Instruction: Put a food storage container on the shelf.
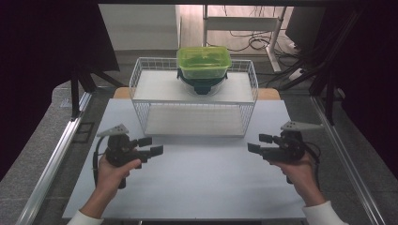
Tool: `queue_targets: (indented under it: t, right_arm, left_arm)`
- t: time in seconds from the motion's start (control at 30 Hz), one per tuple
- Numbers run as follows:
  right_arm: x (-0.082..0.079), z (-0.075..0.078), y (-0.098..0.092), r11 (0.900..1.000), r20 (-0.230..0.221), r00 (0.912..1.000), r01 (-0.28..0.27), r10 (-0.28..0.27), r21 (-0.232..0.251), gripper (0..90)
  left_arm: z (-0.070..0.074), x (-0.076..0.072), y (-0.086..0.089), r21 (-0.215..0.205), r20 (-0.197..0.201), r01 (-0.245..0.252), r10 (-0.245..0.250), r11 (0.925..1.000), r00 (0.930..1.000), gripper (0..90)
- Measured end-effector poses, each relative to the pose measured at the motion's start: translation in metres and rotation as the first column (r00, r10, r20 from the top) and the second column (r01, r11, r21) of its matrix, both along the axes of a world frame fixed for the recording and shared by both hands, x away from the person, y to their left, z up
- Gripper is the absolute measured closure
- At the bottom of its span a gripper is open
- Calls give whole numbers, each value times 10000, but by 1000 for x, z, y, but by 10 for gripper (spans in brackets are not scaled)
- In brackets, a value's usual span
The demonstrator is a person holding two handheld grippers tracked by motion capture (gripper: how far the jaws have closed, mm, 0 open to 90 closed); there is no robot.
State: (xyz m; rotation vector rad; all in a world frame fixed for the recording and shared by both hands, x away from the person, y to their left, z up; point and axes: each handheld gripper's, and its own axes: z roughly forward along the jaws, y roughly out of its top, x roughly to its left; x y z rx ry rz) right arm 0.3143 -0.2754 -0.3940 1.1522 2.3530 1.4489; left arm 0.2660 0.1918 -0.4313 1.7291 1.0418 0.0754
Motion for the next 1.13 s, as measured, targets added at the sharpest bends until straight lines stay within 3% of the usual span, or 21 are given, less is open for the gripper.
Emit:
queue_targets:
  t: [0.13,0.23,0.4,0.7,1.13]
  right_arm:
    - [-13,-22,-6,9998,-84,9998,164,-165,-120,282]
    - [-19,-34,-7,9991,-233,9995,189,-198,-378,281]
    - [-27,-50,-6,9972,-239,9996,134,-151,-731,274]
    - [-29,-69,2,9923,-547,9985,-35,-33,-1236,250]
    - [-29,-68,-3,9953,-296,9992,254,-282,-930,230]
  left_arm:
    - [-21,-13,-8,869,-118,107,-97,9962,9999,276]
    - [-32,-22,-12,1449,-132,135,-117,9894,9998,275]
    - [-42,-27,-17,1805,-267,218,-173,9833,9995,276]
    - [-49,-25,-16,2093,-235,7,43,9779,9997,276]
    - [-50,-23,-14,2119,-218,-184,235,9771,9995,276]
